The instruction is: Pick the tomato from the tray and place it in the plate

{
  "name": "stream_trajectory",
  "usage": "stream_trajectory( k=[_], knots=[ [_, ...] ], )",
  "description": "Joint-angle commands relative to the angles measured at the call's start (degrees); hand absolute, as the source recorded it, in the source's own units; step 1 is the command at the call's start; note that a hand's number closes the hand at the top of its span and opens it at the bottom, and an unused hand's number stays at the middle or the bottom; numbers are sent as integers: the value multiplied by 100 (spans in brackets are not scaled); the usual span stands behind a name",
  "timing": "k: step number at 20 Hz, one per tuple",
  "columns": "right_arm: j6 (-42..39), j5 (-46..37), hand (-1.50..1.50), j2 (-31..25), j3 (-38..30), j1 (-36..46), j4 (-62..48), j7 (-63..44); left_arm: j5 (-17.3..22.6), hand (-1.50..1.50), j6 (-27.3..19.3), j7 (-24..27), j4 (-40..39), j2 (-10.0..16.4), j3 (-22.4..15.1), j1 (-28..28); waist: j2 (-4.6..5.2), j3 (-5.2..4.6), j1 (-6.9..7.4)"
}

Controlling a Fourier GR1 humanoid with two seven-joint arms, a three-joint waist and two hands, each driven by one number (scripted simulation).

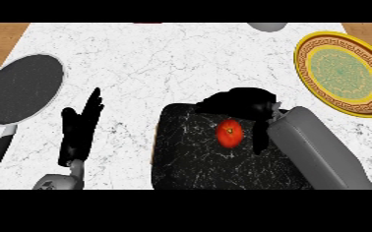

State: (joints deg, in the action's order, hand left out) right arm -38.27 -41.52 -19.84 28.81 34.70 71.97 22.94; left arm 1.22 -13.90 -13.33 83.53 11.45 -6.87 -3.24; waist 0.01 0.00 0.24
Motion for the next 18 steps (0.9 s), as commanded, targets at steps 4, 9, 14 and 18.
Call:
stream_trajectory(
  k=[4, 9, 14, 18],
  knots=[
    [-79, -515, -150, 296, -199, -74, -309, 369, -65, 0, 227, 141, -128, -89, 206, 45, 2, -1, 5],
    [53, -732, 150, 202, -141, -338, -272, 563, 89, 0, 496, 31, 60, 76, 435, 126, -1, 0, 1],
    [657, -1046, 150, 353, -45, -522, -235, 980, -197, 0, 294, 113, 89, -161, 291, 189, -2, 0, -2],
    [954, -1174, 150, 316, -431, -28, -710, 1383, -211, 0, 365, -247, 236, -175, 300, 131, 2, 1, 14]
  ],
)
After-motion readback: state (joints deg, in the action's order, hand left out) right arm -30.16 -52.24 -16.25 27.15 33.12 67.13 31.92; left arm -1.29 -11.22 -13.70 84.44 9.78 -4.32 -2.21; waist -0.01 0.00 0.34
